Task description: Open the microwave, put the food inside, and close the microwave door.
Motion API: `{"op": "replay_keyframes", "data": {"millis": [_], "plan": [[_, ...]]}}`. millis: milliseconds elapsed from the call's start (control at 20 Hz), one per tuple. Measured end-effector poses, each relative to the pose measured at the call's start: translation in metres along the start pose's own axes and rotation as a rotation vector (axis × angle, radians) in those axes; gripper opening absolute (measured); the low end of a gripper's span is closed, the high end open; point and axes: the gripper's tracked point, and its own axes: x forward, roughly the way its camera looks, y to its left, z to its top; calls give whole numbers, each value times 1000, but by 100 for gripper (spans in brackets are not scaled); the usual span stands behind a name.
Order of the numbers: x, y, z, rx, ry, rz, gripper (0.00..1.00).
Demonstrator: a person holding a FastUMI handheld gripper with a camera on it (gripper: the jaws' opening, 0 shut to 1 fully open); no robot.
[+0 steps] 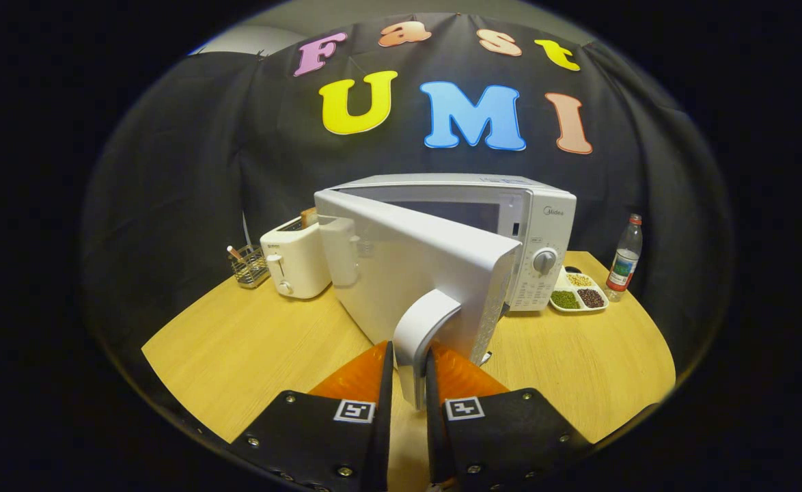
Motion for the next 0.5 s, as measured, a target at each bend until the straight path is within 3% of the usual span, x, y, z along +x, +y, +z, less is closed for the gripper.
{"op": "replay_keyframes", "data": {"millis": [500], "plan": [[-23,75,-21,49,-32,-3,25]]}}
